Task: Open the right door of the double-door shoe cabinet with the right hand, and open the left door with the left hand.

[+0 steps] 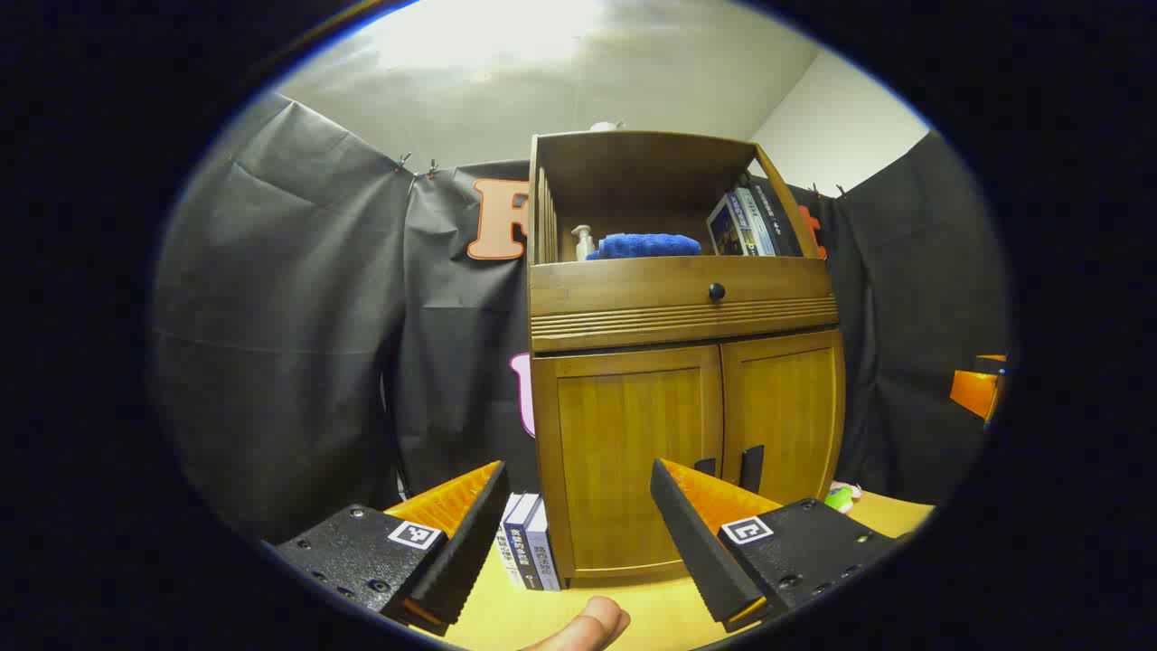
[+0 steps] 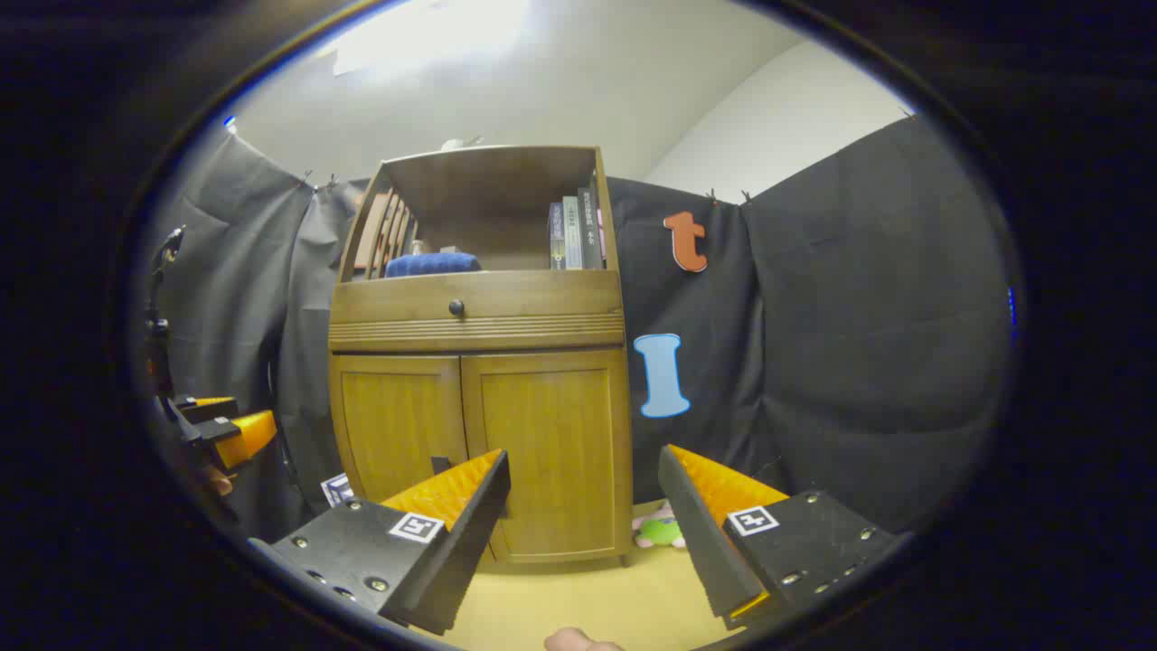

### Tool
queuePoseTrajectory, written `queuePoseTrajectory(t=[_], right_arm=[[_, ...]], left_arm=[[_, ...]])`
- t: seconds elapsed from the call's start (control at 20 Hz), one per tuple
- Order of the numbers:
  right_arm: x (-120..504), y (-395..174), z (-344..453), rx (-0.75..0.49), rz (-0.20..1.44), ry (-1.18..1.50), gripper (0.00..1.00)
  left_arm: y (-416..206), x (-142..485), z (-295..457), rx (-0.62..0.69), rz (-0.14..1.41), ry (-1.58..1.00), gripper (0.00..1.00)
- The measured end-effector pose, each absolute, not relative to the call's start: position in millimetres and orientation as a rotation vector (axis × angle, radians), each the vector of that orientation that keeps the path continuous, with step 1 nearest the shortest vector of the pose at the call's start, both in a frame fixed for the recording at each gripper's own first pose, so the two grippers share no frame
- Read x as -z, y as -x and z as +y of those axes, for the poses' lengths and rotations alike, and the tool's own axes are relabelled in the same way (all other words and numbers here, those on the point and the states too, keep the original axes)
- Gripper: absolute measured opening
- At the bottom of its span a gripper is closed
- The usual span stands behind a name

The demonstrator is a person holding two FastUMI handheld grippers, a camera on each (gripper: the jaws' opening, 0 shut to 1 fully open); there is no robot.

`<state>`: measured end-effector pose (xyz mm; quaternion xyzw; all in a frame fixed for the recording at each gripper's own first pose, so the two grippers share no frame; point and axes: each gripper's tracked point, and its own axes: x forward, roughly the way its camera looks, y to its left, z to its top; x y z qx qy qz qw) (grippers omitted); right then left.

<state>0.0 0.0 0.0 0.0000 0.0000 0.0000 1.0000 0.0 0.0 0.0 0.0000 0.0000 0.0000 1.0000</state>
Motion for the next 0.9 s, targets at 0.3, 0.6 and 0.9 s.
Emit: queuePoseTrajectory(t=[0.3, 0.6, 0.9], right_arm=[[11.3, -7.6, -3.8, -0.036, 0.004, -0.002, 0.98], [42.8, -28.7, -9.1, -0.078, 0.091, -0.041, 0.98], [48.1, -38.3, -1.8, -0.107, 0.090, -0.075, 1.00]], left_arm=[[-9.2, -2.4, -15.4, 0.039, -0.019, 0.033, 0.99], [-14.5, -3.6, -32.3, 0.106, -0.046, 0.048, 0.99], [-12.1, -3.9, -39.7, 0.128, -0.102, 0.067, 0.99]])
